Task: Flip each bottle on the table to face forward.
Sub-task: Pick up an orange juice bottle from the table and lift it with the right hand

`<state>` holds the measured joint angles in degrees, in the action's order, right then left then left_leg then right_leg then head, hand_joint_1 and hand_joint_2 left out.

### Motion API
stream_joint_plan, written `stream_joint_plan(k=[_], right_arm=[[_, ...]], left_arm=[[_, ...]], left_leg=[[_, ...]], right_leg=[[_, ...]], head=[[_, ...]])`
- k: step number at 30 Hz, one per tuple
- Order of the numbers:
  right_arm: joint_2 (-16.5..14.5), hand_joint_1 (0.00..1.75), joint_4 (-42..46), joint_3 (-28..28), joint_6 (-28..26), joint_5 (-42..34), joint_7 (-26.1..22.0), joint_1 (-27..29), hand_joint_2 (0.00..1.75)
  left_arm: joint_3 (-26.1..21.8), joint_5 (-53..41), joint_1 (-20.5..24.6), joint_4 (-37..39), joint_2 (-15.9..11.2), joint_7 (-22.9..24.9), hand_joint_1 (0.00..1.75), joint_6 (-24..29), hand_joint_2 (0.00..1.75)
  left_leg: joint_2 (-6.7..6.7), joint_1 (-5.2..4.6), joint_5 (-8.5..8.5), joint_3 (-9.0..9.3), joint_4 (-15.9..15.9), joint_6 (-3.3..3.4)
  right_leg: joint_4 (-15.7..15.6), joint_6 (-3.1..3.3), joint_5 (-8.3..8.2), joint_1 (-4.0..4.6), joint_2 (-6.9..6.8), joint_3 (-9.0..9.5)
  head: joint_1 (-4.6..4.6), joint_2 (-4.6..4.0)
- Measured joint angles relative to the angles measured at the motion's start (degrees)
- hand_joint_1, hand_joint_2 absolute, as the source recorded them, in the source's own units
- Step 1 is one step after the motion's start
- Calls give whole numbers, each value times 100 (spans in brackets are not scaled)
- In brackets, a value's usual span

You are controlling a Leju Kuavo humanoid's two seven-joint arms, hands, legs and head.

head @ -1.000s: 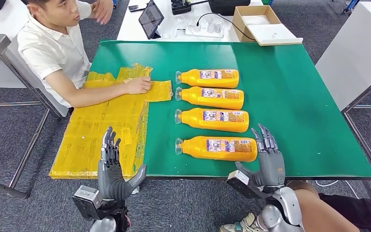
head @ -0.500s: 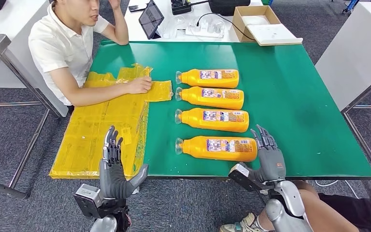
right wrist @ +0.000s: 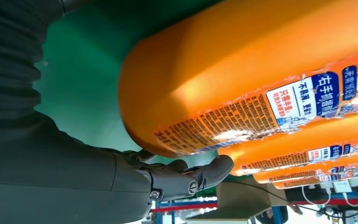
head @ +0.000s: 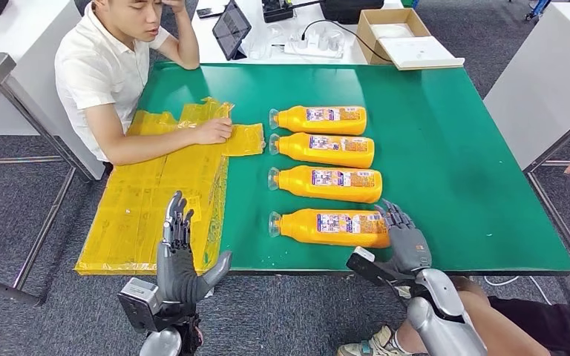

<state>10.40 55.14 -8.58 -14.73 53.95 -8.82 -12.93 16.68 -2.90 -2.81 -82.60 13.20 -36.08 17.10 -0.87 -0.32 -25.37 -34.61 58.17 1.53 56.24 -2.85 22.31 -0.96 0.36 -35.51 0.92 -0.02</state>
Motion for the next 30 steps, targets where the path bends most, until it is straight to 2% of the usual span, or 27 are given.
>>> stream_joint_plan(k=[13, 23, 24, 27, 28, 30], right_arm=[[-56, 0, -573, -234, 41, -65, -199, -471, 175], [-108, 0, -749, -304, 27, -52, -201, -608, 175], [-126, 10, -811, -323, 22, -53, -201, -652, 175], [-167, 139, -990, -361, 109, -121, -255, -749, 175], [-172, 172, -1050, -371, 177, -172, -302, -776, 175], [-174, 175, -1185, -391, 329, -272, -402, -850, 175]], left_arm=[[4, -1, 46, 38, 6, 8, 0, -26, 175], [7, -1, 62, 45, 7, 8, 0, -31, 175], [7, -1, 67, 45, 7, 8, 0, -32, 175], [10, -1, 83, 49, 7, 8, 0, -35, 175], [12, -1, 87, 54, 7, 8, 0, -36, 175], [21, -1, 100, 73, 7, 8, 0, -38, 175]], left_leg=[[3, 1, 1, 10, 0, 0], [3, 0, 1, 11, 0, 0], [3, 0, 1, 11, 0, 0], [3, 0, 1, 12, 0, 0], [4, 0, 0, 14, 0, 0], [14, 1, 0, 22, 0, 0]], right_leg=[[1, -1, -2, 1, 1, 7], [1, -1, -2, 1, 1, 8], [0, -1, -2, 1, 1, 9], [0, -1, -2, 1, 1, 10], [0, -1, -2, 1, 1, 11], [0, 0, -2, 2, 5, 14]], head=[[-2, 0], [-2, 0], [-2, 0], [-1, 0], [-1, 0], [-1, 0]])
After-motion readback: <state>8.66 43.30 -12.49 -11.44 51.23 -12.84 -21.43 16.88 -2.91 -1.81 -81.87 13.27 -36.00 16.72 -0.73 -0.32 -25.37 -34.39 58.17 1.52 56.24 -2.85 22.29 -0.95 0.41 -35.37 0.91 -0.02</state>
